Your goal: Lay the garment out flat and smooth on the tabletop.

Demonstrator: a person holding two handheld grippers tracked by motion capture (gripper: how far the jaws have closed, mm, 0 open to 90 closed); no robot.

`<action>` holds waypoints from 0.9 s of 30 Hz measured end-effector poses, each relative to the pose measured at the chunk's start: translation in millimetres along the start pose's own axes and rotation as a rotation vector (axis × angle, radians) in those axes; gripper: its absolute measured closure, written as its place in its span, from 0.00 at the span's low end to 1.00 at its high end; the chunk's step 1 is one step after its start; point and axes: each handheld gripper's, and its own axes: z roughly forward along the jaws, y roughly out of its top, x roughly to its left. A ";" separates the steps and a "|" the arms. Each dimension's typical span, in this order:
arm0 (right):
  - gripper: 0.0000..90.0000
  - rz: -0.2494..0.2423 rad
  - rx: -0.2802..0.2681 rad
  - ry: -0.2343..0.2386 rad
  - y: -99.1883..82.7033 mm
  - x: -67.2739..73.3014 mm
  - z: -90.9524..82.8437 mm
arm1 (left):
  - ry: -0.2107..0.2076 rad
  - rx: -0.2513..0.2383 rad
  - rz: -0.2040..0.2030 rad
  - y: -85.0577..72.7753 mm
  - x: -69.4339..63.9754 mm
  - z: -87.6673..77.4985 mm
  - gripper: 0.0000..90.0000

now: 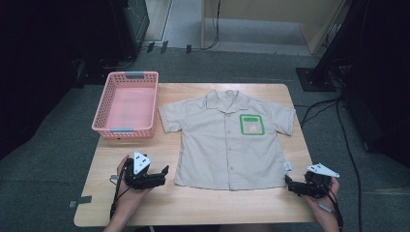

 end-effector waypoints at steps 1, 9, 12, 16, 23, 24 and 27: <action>0.00 0.000 0.000 0.000 0.0 0.0 0.0 | 0.000 -0.003 -0.006 -1.2 2.0 -1.8 0.11; 0.00 0.000 0.000 0.000 0.0 0.0 0.0 | 0.005 -0.021 -0.067 -13.2 19.4 -16.5 0.11; 0.00 0.000 0.000 0.000 0.0 0.0 0.0 | 0.022 -0.022 -0.079 -20.1 25.5 -22.3 0.11; 0.00 0.000 0.000 0.000 0.0 0.0 0.0 | 0.041 -0.022 -0.107 -29.8 34.9 -28.4 0.11; 0.00 0.000 0.000 0.000 0.0 0.0 0.0 | 0.072 -0.017 -0.142 -44.7 54.5 -39.7 0.11; 0.00 0.000 0.000 0.000 0.0 0.0 0.0 | 0.076 -0.020 -0.145 -46.4 57.2 -41.8 0.11; 0.00 0.000 0.000 0.000 0.0 0.0 0.0 | 0.086 -0.019 -0.147 -50.5 63.4 -45.7 0.11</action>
